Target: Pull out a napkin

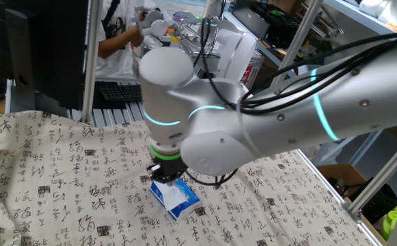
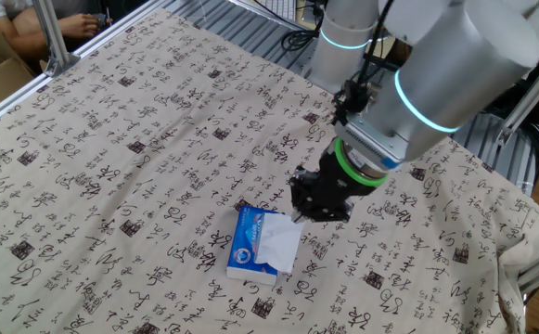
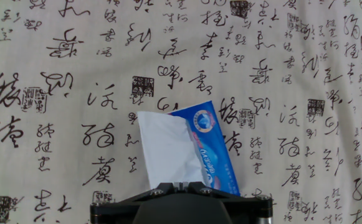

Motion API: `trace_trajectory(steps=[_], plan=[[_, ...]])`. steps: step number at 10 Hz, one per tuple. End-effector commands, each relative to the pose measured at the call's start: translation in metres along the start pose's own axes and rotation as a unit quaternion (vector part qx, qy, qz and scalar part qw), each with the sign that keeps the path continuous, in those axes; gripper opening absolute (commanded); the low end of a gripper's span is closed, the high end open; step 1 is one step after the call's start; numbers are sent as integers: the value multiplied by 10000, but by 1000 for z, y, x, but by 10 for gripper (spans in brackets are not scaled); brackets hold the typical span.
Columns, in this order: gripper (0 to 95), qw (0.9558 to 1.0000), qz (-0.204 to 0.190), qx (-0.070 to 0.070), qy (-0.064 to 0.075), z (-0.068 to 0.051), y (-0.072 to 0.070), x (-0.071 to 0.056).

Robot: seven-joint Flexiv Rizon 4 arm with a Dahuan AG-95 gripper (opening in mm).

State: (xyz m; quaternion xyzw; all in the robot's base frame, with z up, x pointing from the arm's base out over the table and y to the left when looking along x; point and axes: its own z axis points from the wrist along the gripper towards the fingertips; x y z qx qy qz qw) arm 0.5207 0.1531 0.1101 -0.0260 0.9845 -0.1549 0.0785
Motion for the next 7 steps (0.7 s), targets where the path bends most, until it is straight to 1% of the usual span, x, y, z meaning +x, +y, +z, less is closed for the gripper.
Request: trace_trajectory(steps=[1, 2, 3, 4, 5, 6, 7], plan=[[0, 9998, 139, 159, -4, 2, 5, 1], [0, 9997, 167, 167, -9, 2, 6, 1], [190, 9996, 230, 181, -44, 2, 8, 1], [190, 9994, 240, 233, -116, 3, 10, 1], [190, 9992, 270, 250, -132, 5, 11, 1], [380, 9994, 223, 212, -183, 7, 12, 0], [380, 9993, 195, 224, -229, 8, 13, 0]])
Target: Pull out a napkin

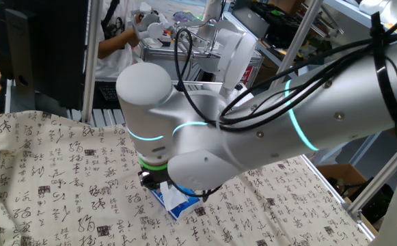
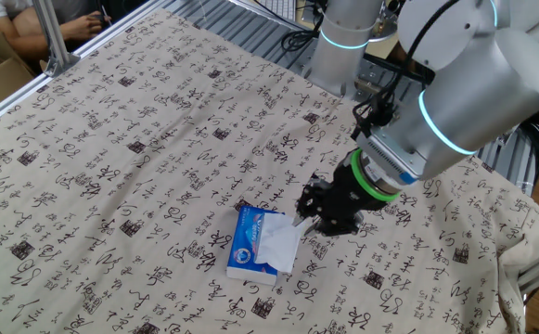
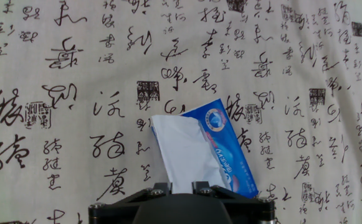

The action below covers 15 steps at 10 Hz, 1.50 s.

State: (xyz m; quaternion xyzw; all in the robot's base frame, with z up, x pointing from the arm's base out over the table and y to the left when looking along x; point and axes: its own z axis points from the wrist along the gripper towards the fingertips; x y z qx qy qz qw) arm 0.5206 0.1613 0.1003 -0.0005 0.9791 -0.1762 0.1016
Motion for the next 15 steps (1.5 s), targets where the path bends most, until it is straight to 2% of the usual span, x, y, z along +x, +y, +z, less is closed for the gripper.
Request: trace_trajectory(steps=[1, 2, 4, 6, 7, 8, 9, 12, 15], plan=[[380, 10000, -75, -2, -58, 3, 4, -2], [380, 9999, -90, -2, -104, 4, 6, -2], [380, 9993, -119, 304, -154, 4, 12, -1], [380, 9989, -102, 424, -193, 7, 14, 0], [380, 9975, -111, 646, -247, 11, 16, 0], [380, 9969, -101, 731, -269, 13, 16, -1], [190, 9971, -102, 699, -292, 14, 15, -2], [190, 9976, -96, 570, -375, 15, 11, -7], [190, 9976, -102, 530, -424, 17, 6, -12]])
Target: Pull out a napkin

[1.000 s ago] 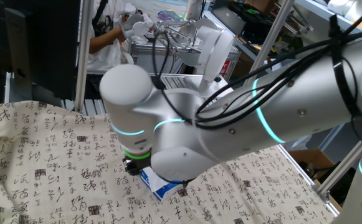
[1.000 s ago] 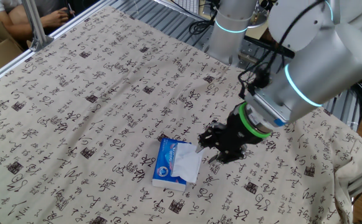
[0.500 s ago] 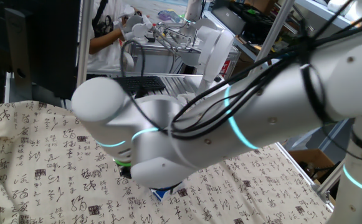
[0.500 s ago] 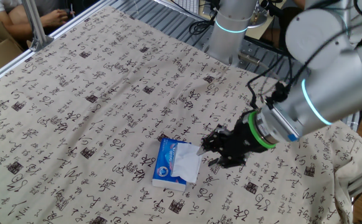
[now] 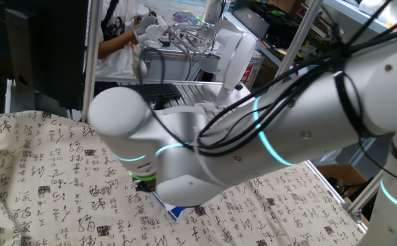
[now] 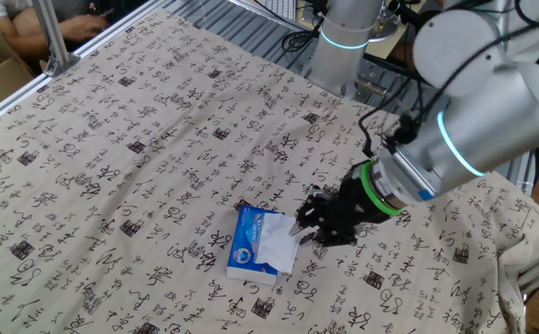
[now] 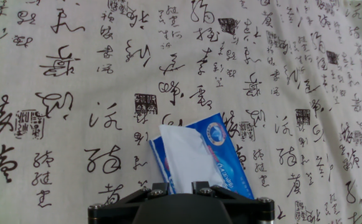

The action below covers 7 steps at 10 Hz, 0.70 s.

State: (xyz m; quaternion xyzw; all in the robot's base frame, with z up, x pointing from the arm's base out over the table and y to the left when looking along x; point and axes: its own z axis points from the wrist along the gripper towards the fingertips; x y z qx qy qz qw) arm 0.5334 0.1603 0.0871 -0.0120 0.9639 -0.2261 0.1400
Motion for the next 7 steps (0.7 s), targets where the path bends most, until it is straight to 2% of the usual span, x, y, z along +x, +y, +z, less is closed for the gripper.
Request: trace_trajectory(steps=[1, 7], plan=[[190, 10000, 2, 20, -20, 4, 2, -2], [190, 10000, 45, -74, -7, 5, 2, -2]])
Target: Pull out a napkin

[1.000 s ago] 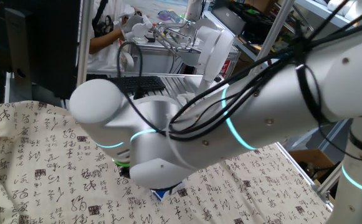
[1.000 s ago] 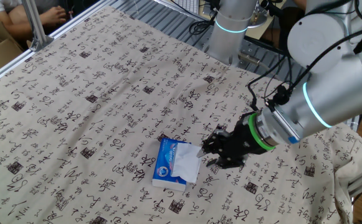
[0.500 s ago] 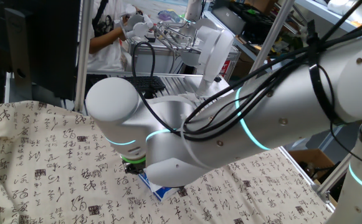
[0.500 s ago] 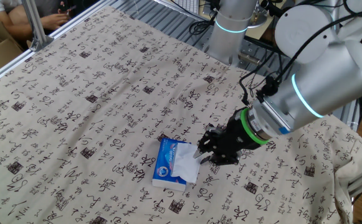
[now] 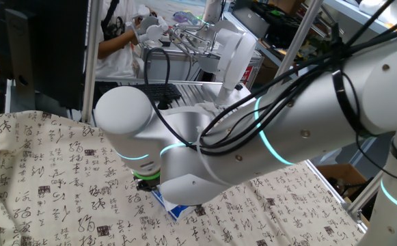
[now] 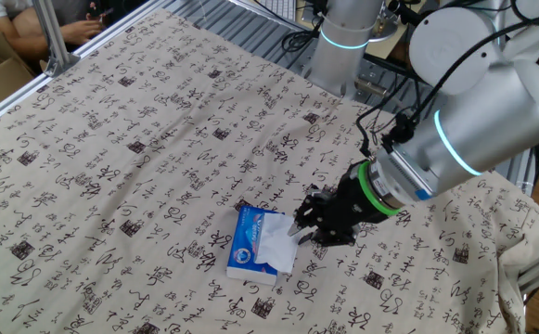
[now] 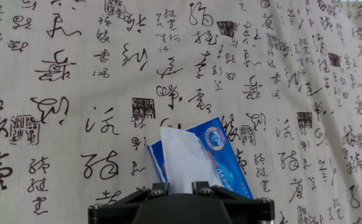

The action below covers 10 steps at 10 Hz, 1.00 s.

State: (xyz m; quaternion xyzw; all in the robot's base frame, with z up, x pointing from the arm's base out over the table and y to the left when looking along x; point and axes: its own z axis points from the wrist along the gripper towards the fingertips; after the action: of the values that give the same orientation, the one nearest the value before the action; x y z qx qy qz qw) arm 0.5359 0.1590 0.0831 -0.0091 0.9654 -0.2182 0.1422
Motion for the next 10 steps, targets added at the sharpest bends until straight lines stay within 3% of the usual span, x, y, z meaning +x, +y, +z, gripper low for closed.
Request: trace_trajectory(steps=[1, 10], plan=[[190, 10000, 9, 5, 5, 1, 1, -1], [190, 9999, 71, -51, 62, 1, 1, 0]])
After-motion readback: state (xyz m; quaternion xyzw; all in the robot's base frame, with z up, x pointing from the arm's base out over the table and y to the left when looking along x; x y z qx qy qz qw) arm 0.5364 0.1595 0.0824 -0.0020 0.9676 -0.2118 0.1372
